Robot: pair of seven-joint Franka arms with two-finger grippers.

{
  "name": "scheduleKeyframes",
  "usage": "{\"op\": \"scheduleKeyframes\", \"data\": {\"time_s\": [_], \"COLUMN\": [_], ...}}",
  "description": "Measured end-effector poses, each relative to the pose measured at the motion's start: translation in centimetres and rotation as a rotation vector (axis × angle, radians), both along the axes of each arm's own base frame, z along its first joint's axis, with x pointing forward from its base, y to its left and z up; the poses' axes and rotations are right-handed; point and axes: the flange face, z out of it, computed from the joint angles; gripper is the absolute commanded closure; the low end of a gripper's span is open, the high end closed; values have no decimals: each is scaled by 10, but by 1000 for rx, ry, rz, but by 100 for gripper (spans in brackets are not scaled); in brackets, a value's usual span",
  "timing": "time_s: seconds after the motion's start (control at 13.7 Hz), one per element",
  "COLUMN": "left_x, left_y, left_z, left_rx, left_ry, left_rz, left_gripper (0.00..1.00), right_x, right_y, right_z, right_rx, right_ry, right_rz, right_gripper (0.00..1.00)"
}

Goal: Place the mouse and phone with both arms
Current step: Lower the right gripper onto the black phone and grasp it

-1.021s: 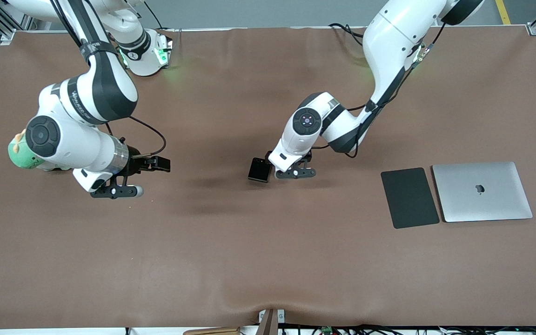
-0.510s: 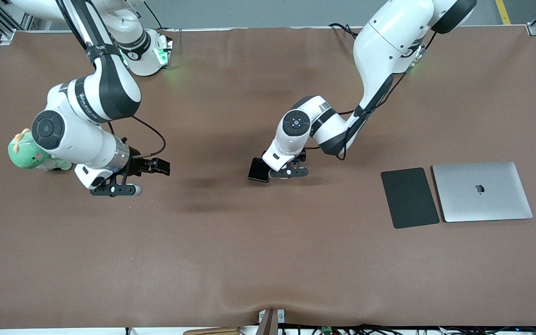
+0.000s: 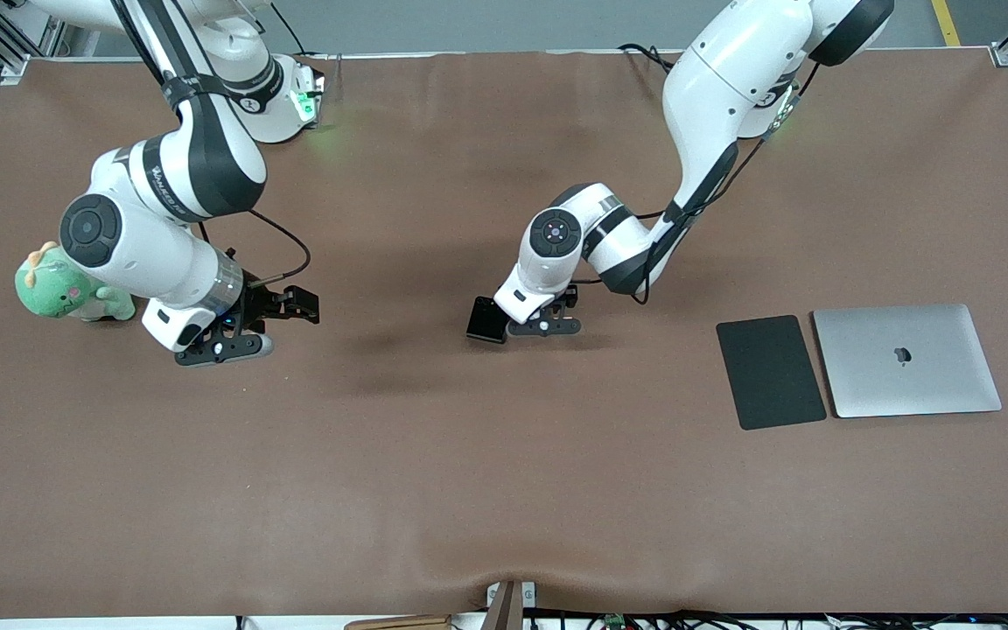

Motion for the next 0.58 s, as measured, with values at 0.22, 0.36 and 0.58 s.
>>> {"op": "scheduleKeyframes", "data": {"time_s": [0.22,0.36,0.58], "left_x": [0,0,0], "left_y": [1,1,0], "left_z": [-1,-1,-2], "left_rx": [1,2,3], "left_ry": [0,1,2], "left_rz": [1,1,0], "left_gripper": [22,24,25], "right_x": [0,-2,-8], "right_y": [8,18,64], "right_z": [-1,0,12], "right_rx": [5,8,4], "right_ry": [-37,-39,-30], "right_rz": [40,29,-44], "right_gripper": [0,0,0]}}
